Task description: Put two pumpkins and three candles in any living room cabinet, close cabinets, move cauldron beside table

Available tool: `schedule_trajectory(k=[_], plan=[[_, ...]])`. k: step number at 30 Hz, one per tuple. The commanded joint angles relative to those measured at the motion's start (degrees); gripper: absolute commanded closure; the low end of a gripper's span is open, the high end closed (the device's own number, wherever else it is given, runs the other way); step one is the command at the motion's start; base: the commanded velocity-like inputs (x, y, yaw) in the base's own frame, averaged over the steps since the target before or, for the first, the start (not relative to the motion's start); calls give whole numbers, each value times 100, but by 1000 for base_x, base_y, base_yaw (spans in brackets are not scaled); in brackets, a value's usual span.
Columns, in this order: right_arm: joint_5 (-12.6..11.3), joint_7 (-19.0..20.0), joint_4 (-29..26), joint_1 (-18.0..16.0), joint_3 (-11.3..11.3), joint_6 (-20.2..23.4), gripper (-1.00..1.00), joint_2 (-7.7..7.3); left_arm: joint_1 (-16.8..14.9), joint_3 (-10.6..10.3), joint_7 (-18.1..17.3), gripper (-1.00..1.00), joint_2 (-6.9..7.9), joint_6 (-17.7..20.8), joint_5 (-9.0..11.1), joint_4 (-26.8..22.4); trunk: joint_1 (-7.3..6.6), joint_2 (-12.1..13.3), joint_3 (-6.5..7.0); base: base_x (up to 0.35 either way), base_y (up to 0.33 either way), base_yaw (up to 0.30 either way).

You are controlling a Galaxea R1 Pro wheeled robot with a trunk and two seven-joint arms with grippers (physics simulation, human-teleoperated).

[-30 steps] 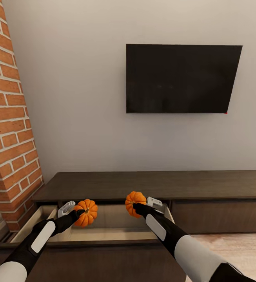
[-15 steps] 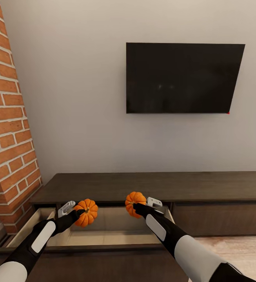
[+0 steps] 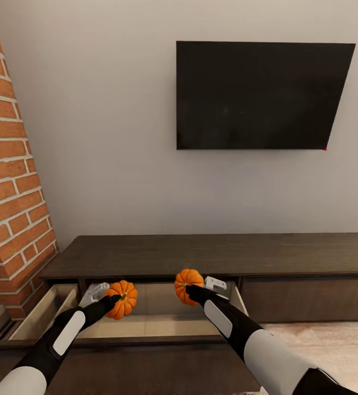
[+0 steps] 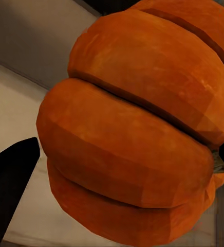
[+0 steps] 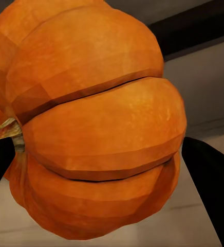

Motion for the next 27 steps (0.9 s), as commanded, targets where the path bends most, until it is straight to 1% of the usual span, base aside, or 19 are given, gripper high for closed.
schedule_trajectory(k=[1, 4, 8, 13, 21, 27], plan=[[-15, -41, -14, -7, 33, 17, 100, -4, -4, -23, 137, 100, -25, -35, -3, -18, 0, -5, -28, 0, 0, 0], [-15, -41, -13, -7, 33, 27, 100, -4, -4, -22, 224, 100, -65, -140, -85, -20, 8, -9, -95, 0, 0, 0], [-24, -42, 15, -19, 38, 38, 100, 2, -4, -22, 258, 100, -77, -180, -112, -21, 19, -15, -184, 0, 0, 0], [-28, -41, 134, -79, 42, 42, 100, 35, -4, -22, 263, 100, -79, -185, -115, -21, 19, -15, -184, 0, 0, 0], [-24, -44, 230, -95, 42, 181, 100, 73, -4, -22, 264, 100, -79, -185, -115, -21, 39, -25, -361, 0, 0, 0], [-16, -44, 480, -226, 43, 178, 100, 88, -4, -22, 264, 100, -79, -185, -115, -25, 55, -33, -494, 0, 0, 0]])
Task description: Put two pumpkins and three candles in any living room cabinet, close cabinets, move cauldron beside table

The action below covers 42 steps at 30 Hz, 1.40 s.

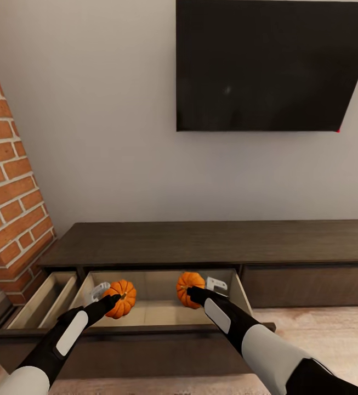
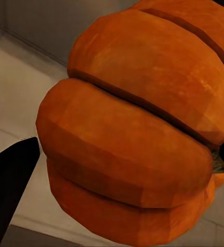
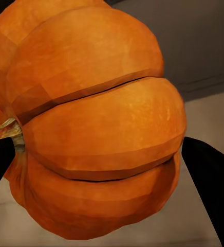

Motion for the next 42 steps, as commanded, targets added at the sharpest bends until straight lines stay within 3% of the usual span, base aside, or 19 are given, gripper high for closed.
schedule_trajectory(k=[1, 7, 38, 42], plan=[[-17, -45, -1, -11, 41, 13, 100, -2, -3, -29, 73, 100, 8, 8, 55, -17, 1, -5, -28, 0, 0, 0], [-17, -45, 16, -15, 42, 10, 100, 1, -3, -29, 73, 100, 8, 8, 55, -19, 16, -13, -161, 0, 0, 0], [-16, -42, 22, -16, 47, -8, 100, 34, -3, -29, 73, 100, -1, -27, 61, -19, 16, -13, -161, 57, 0, 0], [-14, -41, 20, -16, 49, -8, 100, 35, -3, -29, 86, 100, -1, -27, 56, -19, 26, -18, -250, 0, 0, 0]])
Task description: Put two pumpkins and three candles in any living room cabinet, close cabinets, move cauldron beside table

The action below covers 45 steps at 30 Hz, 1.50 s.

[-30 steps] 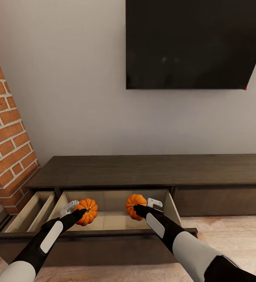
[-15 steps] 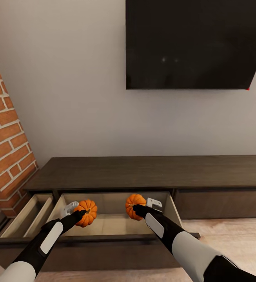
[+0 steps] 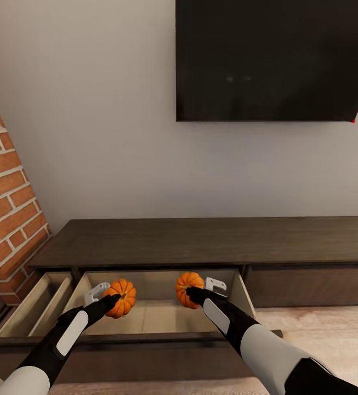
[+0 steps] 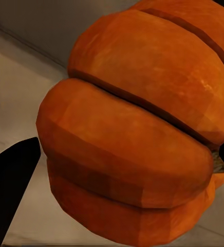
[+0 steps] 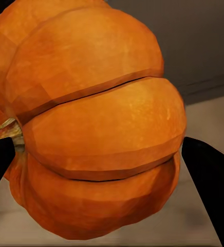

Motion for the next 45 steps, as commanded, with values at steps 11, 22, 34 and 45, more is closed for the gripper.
schedule_trajectory(k=[11, 22, 34, 45], plan=[[-12, -46, -14, -8, 40, 16, 100, -3, -11, -30, 295, 100, -25, 8, 64, -14, 26, -18, -250, 0, 0, 0], [-10, -39, -14, -6, 41, 23, 100, -3, -11, -37, 312, 100, -108, 8, 34, -14, 29, -19, -272, 0, 0, 0], [-26, -47, 224, -118, 44, 74, 100, 1, -11, -38, 307, 100, -107, 8, 34, -14, 29, -19, -272, 0, 0, 0], [-23, -48, 494, -225, 41, 77, 100, 6, -11, -38, 304, 100, -107, 8, 34, -14, 29, -19, -272, 0, 0, 0]])
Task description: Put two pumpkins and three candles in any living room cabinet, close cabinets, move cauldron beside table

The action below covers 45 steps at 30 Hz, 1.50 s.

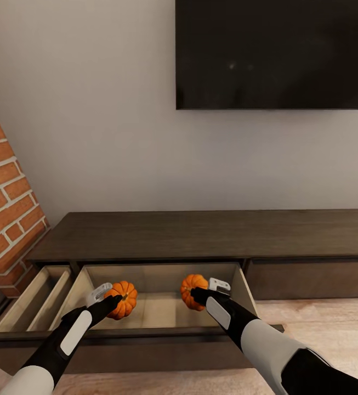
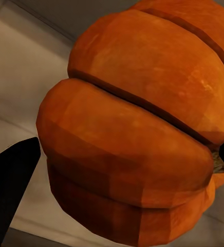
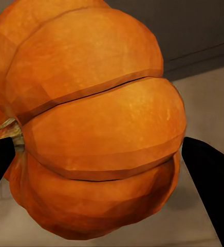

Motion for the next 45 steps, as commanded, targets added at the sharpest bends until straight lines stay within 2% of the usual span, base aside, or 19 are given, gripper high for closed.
schedule_trajectory(k=[1, 6, 7, 13, 14, 26, 38, 43, 45], plan=[[-28, -39, -11, -5, 42, 38, 100, -4, -2, -30, 63, 100, 8, 8, 57, -12, -1, -2, -5, 0, 0, 0], [-22, -39, -10, -5, 42, 193, 100, -6, -2, -30, 63, 100, 8, 8, 57, -12, -1, -2, -5, 0, 0, 0], [-22, -39, -10, -5, 42, 198, -100, -6, -2, -30, 63, 100, 8, 8, 57, -12, -1, -2, -5, 0, 0, 0], [-21, -39, -17, -5, 42, 204, -100, -12, -2, -30, 63, 100, 9, 8, 57, -12, -1, -2, -5, 0, 0, 0], [-21, -39, -18, -5, 42, 206, -100, -12, -2, -30, 63, -100, 10, 8, 57, -12, -1, -2, -5, 0, 0, 0], [-21, -39, -18, -5, 42, 182, -100, -13, -2, -24, 63, -100, 8, 8, 64, -12, -1, -2, -5, 0, 0, 0], [-21, -39, -25, -5, 42, 193, -100, -13, -2, 31, 47, -100, 60, 64, 133, -184, -32, 14, 260, 0, 0, 0], [-28, -40, -64, -5, 37, 409, -100, -13, -2, 26, 39, -100, 60, 93, 146, -204, -45, 20, 371, 0, 0, 0], [-31, -39, -75, -5, 35, 489, -100, -13, -2, 24, 37, -100, 53, 95, 147, -210, -45, 20, 371, 0, 0, 0]])
